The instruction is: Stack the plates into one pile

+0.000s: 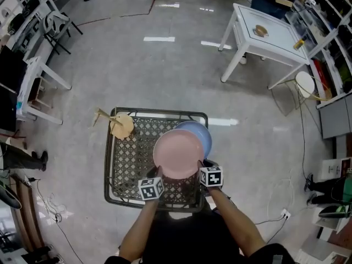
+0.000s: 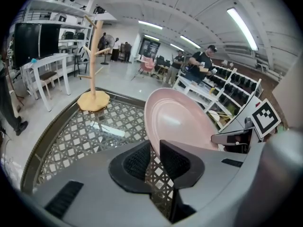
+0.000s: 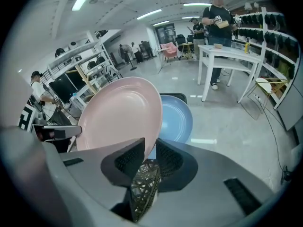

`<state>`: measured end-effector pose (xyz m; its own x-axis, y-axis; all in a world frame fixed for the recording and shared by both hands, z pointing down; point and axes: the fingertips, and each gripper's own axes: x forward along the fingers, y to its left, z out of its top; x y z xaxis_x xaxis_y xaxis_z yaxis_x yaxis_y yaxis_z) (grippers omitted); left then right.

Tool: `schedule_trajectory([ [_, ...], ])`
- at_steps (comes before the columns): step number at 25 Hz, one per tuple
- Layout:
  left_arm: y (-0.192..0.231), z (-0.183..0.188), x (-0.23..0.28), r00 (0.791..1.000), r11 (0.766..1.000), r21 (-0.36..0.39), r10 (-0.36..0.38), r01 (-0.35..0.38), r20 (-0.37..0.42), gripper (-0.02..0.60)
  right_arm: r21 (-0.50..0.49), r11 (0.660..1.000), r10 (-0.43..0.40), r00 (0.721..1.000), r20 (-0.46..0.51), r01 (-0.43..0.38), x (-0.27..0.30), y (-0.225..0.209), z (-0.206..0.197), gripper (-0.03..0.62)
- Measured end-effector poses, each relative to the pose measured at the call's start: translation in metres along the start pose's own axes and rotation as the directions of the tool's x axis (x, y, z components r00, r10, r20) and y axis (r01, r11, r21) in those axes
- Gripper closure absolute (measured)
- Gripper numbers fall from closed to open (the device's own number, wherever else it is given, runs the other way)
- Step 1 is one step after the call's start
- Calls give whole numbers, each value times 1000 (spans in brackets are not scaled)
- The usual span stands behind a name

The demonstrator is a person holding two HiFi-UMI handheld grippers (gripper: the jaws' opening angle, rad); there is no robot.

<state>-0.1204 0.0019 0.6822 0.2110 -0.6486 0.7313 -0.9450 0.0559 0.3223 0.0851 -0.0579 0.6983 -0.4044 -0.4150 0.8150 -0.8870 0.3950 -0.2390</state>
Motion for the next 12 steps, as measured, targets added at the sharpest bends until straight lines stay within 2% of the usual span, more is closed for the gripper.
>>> schedule_trajectory([
  [12,-44,7,54,999,1000,16,-10,11,-38,509,14,1000,-17,1000,-20,18,7,-65,8,522],
])
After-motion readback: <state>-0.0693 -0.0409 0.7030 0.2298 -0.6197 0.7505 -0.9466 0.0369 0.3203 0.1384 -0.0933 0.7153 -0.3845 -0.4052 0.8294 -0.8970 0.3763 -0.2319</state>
